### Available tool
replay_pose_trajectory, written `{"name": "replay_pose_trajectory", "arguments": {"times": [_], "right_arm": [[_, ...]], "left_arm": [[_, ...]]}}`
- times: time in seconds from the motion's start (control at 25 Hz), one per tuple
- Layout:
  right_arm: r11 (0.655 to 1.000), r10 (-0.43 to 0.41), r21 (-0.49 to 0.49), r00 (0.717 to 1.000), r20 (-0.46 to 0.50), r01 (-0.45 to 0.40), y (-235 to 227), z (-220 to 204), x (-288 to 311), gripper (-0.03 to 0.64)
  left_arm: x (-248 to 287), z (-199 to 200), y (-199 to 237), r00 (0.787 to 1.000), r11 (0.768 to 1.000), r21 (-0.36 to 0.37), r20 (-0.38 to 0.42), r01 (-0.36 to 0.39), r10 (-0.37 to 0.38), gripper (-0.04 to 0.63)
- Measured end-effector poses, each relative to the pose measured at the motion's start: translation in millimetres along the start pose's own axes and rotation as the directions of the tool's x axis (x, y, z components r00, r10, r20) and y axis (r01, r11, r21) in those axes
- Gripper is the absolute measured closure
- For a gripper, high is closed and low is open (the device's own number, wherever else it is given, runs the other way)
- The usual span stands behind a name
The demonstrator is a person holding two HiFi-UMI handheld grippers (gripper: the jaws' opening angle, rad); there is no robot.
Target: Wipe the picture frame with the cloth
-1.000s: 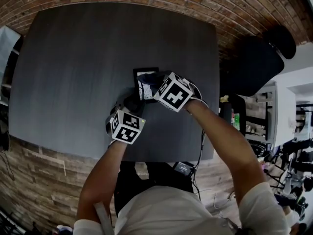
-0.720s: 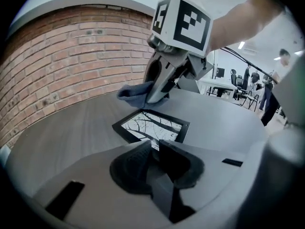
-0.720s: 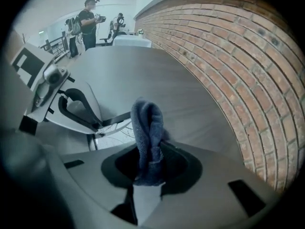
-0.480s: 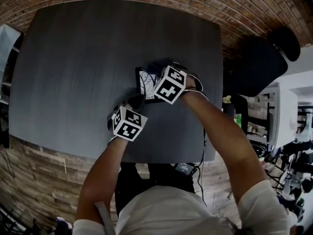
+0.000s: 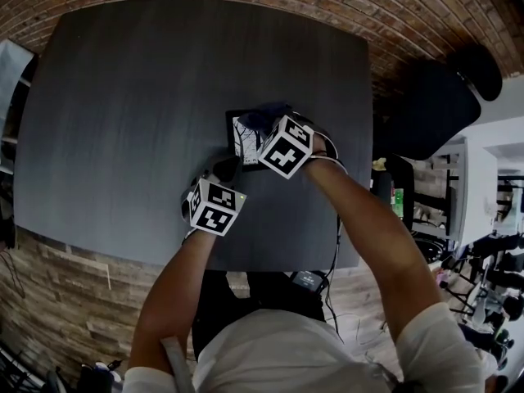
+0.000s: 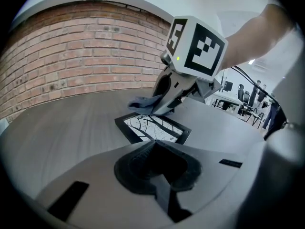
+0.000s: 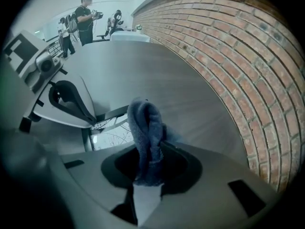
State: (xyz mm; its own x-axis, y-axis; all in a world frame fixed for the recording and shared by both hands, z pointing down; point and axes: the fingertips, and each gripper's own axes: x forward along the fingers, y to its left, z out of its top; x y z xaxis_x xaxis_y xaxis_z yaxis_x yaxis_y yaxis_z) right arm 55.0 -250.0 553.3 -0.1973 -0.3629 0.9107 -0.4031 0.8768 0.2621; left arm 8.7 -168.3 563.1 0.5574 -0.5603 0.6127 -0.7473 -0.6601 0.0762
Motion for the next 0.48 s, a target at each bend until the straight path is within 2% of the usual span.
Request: {"name": "replay_pose_trajectory", "arguments": {"times": [0.48], "right_arm": [[0.999, 0.019, 0.047, 1.000, 0.010, -0.020, 26, -23, -11, 0.514]], "left_arm": [[0, 0, 1, 1.000, 0.999, -0.038, 0.002, -0.021, 0.021, 0.588]]}}
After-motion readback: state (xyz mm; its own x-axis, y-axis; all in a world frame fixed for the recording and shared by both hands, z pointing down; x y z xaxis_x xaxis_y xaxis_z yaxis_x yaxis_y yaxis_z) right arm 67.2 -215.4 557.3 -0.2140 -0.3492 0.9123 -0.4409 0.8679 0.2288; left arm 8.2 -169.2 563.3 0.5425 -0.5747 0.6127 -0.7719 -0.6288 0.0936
